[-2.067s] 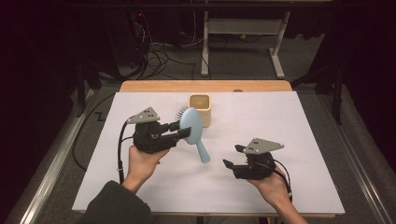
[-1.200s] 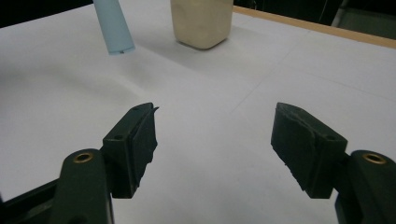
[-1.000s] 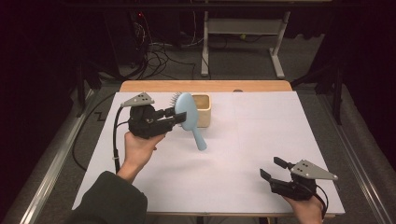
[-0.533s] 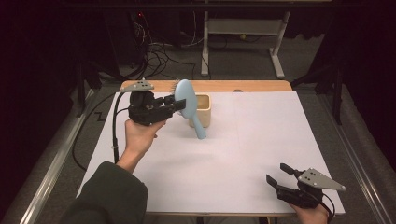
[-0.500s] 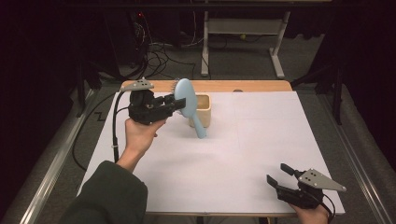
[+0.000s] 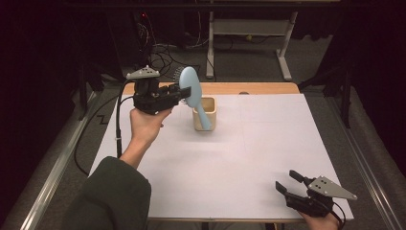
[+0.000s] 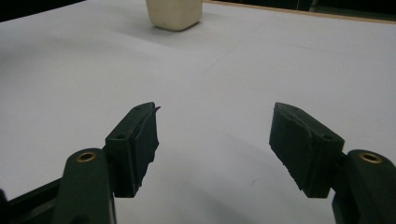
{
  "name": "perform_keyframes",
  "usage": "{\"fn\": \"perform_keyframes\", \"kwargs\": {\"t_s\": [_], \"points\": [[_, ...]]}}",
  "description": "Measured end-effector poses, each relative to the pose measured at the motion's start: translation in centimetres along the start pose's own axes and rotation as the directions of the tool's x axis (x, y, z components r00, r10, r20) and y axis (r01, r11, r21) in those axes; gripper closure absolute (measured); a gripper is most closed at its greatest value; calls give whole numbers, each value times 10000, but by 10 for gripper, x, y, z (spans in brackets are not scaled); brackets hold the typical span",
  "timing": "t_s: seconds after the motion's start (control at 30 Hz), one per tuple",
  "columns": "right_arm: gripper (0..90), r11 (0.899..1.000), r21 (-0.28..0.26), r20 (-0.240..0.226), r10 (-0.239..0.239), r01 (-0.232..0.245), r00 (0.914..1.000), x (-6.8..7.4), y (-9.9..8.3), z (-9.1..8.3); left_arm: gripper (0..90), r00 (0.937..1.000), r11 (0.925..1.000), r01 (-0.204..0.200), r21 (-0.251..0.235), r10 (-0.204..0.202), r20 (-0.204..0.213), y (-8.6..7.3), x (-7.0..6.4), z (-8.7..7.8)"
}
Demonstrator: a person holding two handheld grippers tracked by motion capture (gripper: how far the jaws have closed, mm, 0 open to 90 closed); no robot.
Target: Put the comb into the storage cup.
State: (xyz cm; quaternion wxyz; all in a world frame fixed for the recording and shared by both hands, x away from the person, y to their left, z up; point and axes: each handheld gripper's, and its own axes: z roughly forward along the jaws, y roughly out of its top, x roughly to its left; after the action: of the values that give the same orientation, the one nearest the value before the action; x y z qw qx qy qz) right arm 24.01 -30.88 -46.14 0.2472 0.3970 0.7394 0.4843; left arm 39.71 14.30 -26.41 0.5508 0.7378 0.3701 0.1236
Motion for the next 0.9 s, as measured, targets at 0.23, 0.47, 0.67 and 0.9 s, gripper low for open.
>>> {"fn": "perform_keyframes", "kwargs": {"t_s": [0.23, 0.47, 0.67, 0.9], "points": [[330, 10000, 55, -12, 61, -61, 10000, 0, 0, 1, 588, 9997, 9997, 78, -210, -82, -209, 10, 6, 5], [330, 10000, 80, -46, -2, 3, 10000, 1, 0, 2, 588, 9989, 9990, 182, -411, -200, -435, 20, 13, 7], [330, 10000, 65, -50, 25, -25, 10000, 1, 0, 3, 588, 9973, 9976, 320, -615, -359, -634, 25, 19, 11], [330, 10000, 70, -87, -41, 41, 10000, 2, 0, 4, 588, 9944, 9974, 457, -549, -507, -930, 24, 27, 23]]}}
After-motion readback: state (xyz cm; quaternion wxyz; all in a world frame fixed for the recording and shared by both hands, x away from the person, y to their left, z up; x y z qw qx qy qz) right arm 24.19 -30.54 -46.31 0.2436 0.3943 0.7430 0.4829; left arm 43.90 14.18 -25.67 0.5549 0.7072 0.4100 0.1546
